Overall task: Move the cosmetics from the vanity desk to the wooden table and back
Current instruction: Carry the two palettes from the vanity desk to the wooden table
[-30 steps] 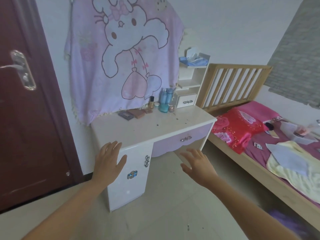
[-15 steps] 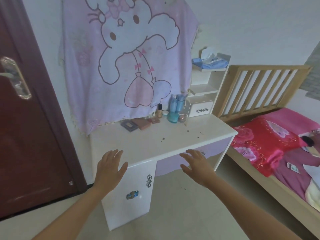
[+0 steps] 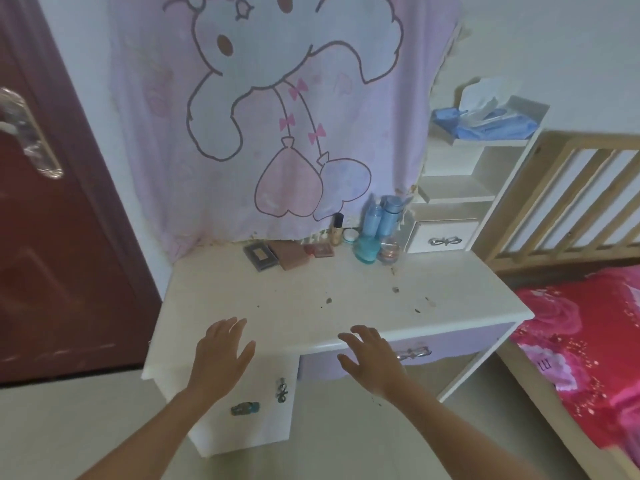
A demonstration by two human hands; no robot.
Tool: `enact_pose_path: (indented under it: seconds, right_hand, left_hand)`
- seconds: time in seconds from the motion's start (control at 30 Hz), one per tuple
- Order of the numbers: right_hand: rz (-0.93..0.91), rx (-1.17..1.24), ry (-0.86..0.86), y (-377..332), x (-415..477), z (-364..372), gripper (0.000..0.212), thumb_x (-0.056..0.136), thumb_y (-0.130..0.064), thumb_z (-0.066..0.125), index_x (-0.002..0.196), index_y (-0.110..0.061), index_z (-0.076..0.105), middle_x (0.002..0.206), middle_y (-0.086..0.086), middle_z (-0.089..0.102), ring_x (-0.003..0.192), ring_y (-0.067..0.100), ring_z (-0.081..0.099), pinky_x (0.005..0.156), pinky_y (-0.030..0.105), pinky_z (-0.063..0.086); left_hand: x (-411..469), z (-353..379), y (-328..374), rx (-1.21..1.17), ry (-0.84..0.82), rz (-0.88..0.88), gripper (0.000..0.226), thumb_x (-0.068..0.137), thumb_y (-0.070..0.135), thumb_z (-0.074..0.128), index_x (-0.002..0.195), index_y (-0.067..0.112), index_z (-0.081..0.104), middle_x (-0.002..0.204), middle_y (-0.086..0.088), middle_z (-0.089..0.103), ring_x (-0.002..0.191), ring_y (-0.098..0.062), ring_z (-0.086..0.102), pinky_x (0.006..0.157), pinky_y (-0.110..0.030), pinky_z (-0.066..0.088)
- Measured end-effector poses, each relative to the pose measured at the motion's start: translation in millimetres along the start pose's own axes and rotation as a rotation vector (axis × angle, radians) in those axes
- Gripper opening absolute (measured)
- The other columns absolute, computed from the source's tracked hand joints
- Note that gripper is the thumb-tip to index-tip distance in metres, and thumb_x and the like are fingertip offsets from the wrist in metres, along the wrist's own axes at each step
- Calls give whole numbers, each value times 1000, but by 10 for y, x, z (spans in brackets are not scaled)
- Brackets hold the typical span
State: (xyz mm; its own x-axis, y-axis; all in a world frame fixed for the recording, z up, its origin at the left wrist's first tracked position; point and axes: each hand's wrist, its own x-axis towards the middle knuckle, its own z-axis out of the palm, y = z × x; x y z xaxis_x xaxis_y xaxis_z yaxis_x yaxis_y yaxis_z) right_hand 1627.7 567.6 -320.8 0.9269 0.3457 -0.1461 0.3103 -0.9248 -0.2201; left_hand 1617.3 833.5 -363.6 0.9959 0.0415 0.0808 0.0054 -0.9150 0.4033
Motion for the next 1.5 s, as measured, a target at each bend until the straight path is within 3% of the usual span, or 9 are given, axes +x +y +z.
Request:
enact_pose_path:
  seconds: [0.13,0.4,0.6,0.77,0.9,1.1,1.33,1.43,1.5]
  right_hand:
    - [-58,-6,-29,-36,479,53,48,95,-42,31,138,-22,35,145,2,30,131,19,28,100,30,28]
    - [-70,-13,-74,-108,1538,18,45,96,-37,37,139,-22,34,146,2,30,132,20,28,104,32,28]
    - [33,7,-102,-128,2290,7,44,97,-38,34,140,-25,33,148,-1,28,135,19,24,108,31,24]
    - [120,18,-101,-109,2654,112,45,97,-39,34,140,-25,33,149,-1,27,136,18,23,109,31,24]
    - [159,38,-111,-138,2847,176,46,97,-40,33,141,-25,31,151,-1,23,138,18,19,110,31,21]
    - [112,42,-85,-148,3103,182,44,96,-36,39,137,-20,36,152,2,17,136,22,22,107,32,25]
    - [69,-29,-58,-173,3419,237,36,85,-33,56,113,-10,56,127,14,45,109,32,47,83,37,45]
    - [104,-96,-38,-217,3510,298,48,40,-46,86,67,-14,64,77,9,61,64,27,61,42,32,47]
    - [145,-53,-22,-232,3561,383,55,26,-50,87,61,-15,63,69,8,61,57,27,60,35,31,44]
  left_hand:
    - [257,49,-155,1,0,-54,80,78,58,16,126,4,52,127,-15,55,121,-36,45,90,-49,43]
    - [1279,188,-486,-21,-30,-124,65,89,53,28,137,11,37,143,-8,39,134,-27,29,105,-41,29]
    - [2021,293,-589,-40,-114,-119,96,65,63,0,139,12,34,146,-8,33,136,-26,25,106,-40,27]
    - [2511,426,-639,-5,-174,-79,64,88,48,38,141,13,29,150,-7,22,138,-25,17,107,-39,25]
    - [2863,550,-661,-43,-182,-19,76,71,48,61,133,8,42,143,-19,33,132,-37,29,99,-47,34]
    - [3273,588,-651,110,-405,-14,104,74,61,59,146,20,-3,153,-9,-7,141,-29,-10,113,-45,4]
    - [3259,537,-704,139,-501,-52,107,72,52,64,145,23,-10,154,-1,-1,142,-25,-10,112,-50,0]
    - [3147,439,-829,200,-559,-33,110,72,48,65,144,23,-15,155,-1,-8,141,-27,-14,112,-52,-3]
    - [3018,343,-918,298,-643,-33,108,74,43,63,144,22,-16,154,-1,-14,140,-28,-17,112,-51,-3]
